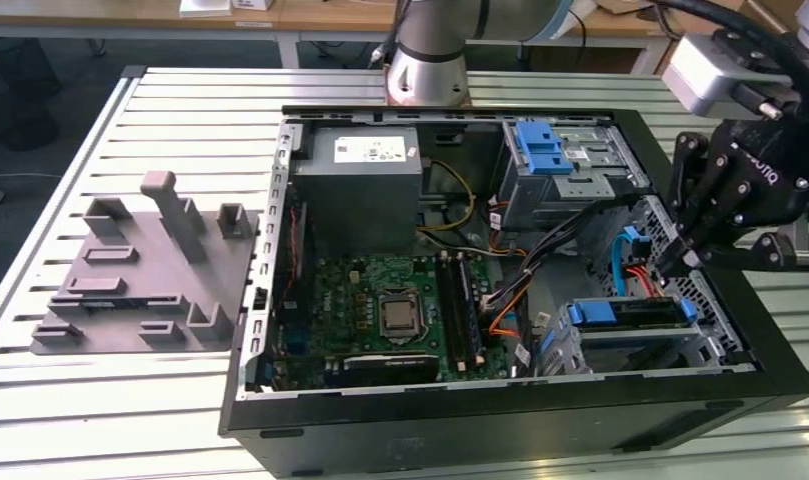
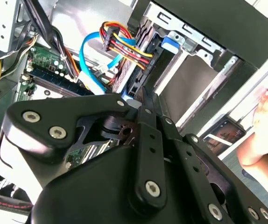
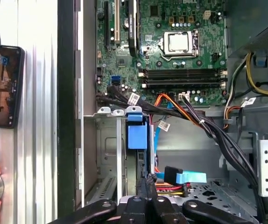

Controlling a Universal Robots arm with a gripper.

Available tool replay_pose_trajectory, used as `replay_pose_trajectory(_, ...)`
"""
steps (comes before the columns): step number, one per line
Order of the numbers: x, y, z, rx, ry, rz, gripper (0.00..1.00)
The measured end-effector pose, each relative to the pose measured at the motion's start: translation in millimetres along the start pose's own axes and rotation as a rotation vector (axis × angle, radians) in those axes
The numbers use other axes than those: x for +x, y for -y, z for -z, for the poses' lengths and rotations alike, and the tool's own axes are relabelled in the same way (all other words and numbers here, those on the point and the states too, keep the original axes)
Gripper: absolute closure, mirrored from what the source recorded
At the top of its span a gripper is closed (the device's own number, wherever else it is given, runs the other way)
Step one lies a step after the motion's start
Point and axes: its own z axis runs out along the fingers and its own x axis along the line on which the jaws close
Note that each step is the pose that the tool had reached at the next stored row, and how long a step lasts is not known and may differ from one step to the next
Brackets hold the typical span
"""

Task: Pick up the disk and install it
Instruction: 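Insert the second disk wire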

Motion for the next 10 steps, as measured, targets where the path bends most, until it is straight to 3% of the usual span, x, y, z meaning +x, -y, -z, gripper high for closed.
replay_pose_trajectory(3,0.1,-2.6,5.9,0.0002,0.0001,0.0,0.89)
replay_pose_trajectory(10,-0.8,-16.4,6.1,0.0073,0.0003,0.0,0.89)
